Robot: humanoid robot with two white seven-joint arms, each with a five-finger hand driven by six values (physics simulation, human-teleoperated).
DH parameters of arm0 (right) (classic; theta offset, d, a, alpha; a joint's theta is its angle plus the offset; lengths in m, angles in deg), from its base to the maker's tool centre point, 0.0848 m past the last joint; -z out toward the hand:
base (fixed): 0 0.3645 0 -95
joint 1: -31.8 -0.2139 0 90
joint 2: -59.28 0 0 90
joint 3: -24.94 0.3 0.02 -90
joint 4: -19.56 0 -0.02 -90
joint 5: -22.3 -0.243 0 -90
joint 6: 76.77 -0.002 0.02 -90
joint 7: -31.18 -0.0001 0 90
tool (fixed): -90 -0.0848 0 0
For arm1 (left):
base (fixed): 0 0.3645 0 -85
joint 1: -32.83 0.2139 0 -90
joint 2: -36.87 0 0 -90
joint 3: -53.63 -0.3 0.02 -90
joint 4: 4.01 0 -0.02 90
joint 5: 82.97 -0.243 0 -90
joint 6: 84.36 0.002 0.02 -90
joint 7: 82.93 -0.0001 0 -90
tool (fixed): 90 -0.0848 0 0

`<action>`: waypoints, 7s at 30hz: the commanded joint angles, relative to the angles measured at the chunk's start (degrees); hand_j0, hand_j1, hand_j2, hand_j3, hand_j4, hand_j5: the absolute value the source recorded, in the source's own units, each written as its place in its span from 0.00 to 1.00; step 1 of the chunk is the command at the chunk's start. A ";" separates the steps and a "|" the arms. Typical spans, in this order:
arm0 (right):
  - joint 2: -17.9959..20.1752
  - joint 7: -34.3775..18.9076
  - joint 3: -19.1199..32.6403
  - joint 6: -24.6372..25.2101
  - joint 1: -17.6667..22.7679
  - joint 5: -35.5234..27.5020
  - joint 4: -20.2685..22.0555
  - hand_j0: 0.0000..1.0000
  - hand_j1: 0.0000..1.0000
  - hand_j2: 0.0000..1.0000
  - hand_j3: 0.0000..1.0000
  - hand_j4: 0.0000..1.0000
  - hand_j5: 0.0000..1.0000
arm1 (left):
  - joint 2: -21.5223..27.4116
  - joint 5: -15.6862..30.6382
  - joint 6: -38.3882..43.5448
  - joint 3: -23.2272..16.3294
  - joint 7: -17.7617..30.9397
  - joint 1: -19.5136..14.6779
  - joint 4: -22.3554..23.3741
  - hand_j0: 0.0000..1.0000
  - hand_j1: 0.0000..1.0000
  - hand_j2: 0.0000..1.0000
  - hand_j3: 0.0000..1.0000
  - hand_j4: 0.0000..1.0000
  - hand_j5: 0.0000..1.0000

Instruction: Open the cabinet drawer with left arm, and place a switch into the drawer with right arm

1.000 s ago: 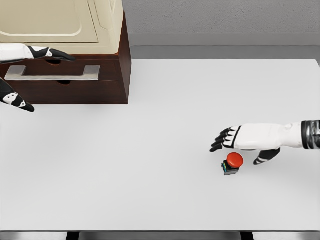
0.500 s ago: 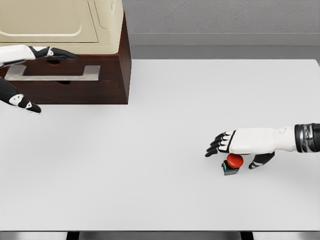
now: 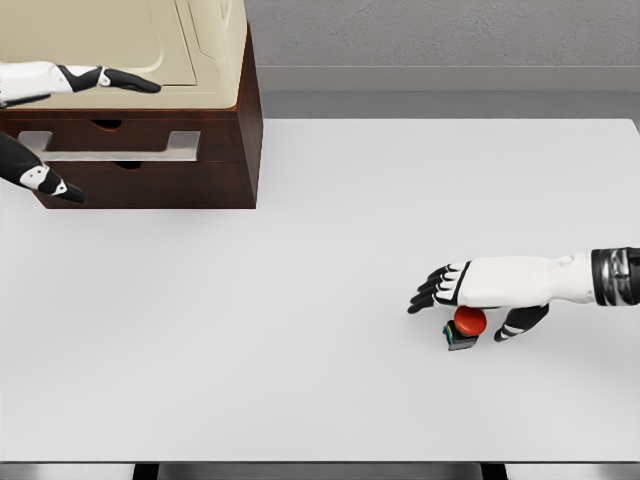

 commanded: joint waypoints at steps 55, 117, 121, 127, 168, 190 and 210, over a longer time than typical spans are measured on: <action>0.20 0.02 -1.89 0.14 -0.09 -0.86 -0.14 0.78 0.78 0.78 0.78 0.78 0.78 | -9.82 -2.59 23.43 -0.77 -0.02 4.92 8.78 1.00 1.00 1.00 1.00 1.00 1.00; -1.91 0.02 -1.45 0.14 -3.69 -1.04 -1.19 0.53 0.53 0.53 0.53 0.53 0.53 | -11.05 -3.39 23.34 0.11 -0.02 9.32 9.22 1.00 1.00 1.00 1.00 1.00 1.00; -2.00 0.02 -1.45 0.14 -3.87 -1.04 -1.19 0.50 0.50 0.50 0.50 0.50 0.50 | -10.26 -3.03 23.43 0.11 -0.02 9.23 8.43 1.00 1.00 1.00 1.00 1.00 1.00; -3.23 0.02 -1.45 0.14 -5.01 -1.04 -1.81 0.50 0.50 0.50 0.50 0.50 0.50 | -9.12 -3.12 23.43 0.02 -0.02 9.32 7.11 1.00 1.00 1.00 1.00 1.00 1.00; -15.53 0.02 -2.68 0.14 -13.01 -0.95 -9.01 0.50 0.50 0.50 0.50 0.50 0.50 | -3.67 -1.36 23.34 -0.42 -0.02 10.19 0.87 1.00 1.00 1.00 1.00 1.00 1.00; -21.68 0.02 -5.93 0.14 -18.54 -0.95 -13.93 0.50 0.50 0.50 0.50 0.50 0.50 | -2.00 -1.01 23.16 -0.68 -0.02 10.81 0.17 1.00 1.00 1.00 1.00 1.00 1.00; -24.76 0.02 -6.54 0.14 -21.62 -0.95 -15.96 0.50 0.50 0.50 0.50 0.50 0.50 | -0.86 -1.01 22.99 -0.59 -0.02 10.81 0.08 1.00 1.00 1.00 1.00 1.00 1.00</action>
